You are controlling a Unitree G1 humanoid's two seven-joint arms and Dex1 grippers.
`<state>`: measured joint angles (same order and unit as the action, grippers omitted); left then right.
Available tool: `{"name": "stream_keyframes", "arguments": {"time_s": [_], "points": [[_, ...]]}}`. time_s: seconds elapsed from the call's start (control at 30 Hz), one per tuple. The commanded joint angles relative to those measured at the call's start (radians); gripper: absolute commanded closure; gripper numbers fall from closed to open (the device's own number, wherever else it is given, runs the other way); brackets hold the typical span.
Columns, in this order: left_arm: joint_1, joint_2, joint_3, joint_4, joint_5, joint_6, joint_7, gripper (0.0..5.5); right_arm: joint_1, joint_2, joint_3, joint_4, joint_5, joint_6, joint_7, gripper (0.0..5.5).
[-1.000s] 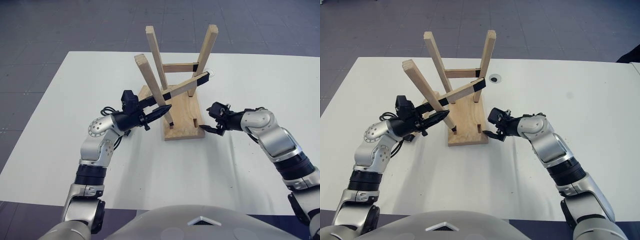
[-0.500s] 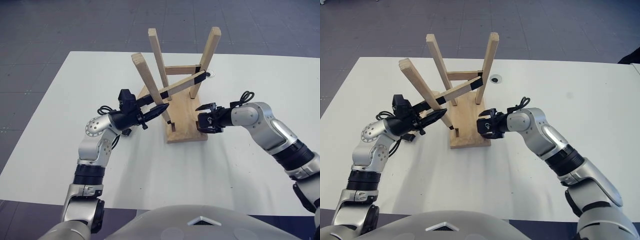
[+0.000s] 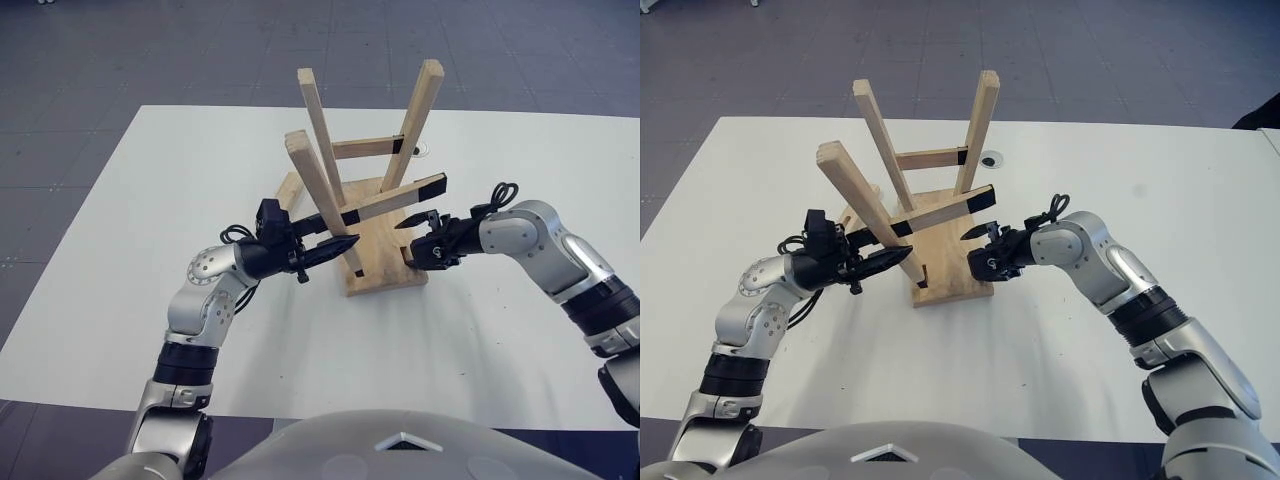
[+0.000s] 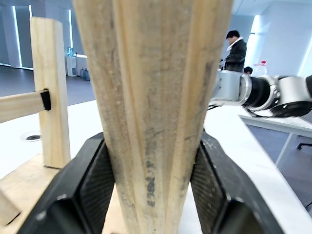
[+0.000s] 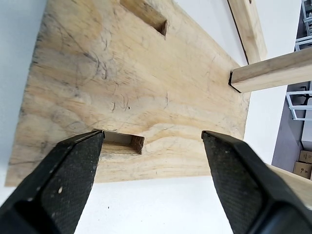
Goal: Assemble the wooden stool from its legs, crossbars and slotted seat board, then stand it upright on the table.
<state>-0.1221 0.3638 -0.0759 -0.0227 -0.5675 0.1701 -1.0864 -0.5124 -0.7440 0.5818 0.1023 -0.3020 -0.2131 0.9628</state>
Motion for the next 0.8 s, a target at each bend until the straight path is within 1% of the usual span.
{"name": "stream_keyframes", "arguments": {"time_s": [0.03,0.23,0.5,0.57,0.67,0.8], "points": [[-0.034,-0.018,0.002,0.048,0.036,-0.053,-0.001,3.44,0.055,0.0,0.01,0.009,-0.044,0.022,0.026,1.81],[-0.044,-0.042,-0.009,0.099,0.062,-0.088,-0.011,3.44,0.069,0.008,0.002,-0.008,-0.053,0.026,0.033,1.81],[-0.084,-0.052,-0.025,0.234,0.108,-0.131,-0.043,3.44,0.09,0.017,-0.013,-0.035,-0.06,0.043,0.033,1.81],[-0.086,-0.043,-0.045,0.259,0.126,-0.13,-0.063,3.44,0.092,0.022,-0.017,-0.037,-0.062,0.046,0.032,1.81],[-0.089,0.002,-0.109,0.308,0.224,-0.187,-0.1,3.44,0.1,0.025,-0.025,-0.042,-0.068,0.053,0.026,1.81],[-0.039,0.072,-0.186,0.318,0.354,-0.252,-0.075,3.45,0.128,0.033,-0.04,-0.063,-0.07,0.076,0.012,1.81]]}}
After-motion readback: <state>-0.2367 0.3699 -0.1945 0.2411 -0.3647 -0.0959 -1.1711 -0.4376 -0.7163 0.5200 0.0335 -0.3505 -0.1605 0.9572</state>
